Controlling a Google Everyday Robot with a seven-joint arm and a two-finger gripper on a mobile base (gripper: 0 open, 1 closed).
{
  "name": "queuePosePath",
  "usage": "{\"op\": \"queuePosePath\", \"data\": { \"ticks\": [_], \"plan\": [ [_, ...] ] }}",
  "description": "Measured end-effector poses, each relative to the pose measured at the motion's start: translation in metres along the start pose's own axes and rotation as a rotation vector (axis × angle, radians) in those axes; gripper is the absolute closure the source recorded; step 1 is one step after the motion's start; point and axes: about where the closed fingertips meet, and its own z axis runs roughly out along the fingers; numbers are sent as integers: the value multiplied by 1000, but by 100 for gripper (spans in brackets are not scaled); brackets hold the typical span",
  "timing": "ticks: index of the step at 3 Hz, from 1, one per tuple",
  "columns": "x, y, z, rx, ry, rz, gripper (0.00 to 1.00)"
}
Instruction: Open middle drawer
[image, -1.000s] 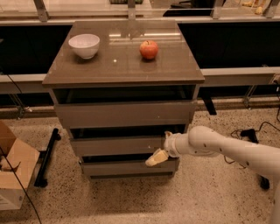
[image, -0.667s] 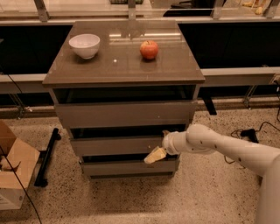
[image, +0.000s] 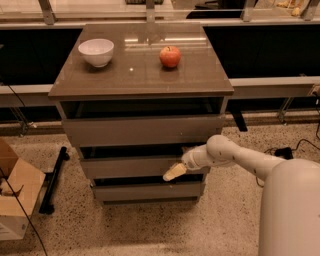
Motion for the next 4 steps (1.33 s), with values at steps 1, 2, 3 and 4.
{"op": "queuePosePath", "data": {
  "ticks": [1, 2, 3, 4],
  "plan": [
    [13, 11, 2, -36, 63, -12, 24],
    [16, 19, -11, -32, 96, -36, 47],
    [22, 44, -25, -48, 127, -46, 71],
    [23, 47, -26, -50, 131, -47, 75]
  ]
}}
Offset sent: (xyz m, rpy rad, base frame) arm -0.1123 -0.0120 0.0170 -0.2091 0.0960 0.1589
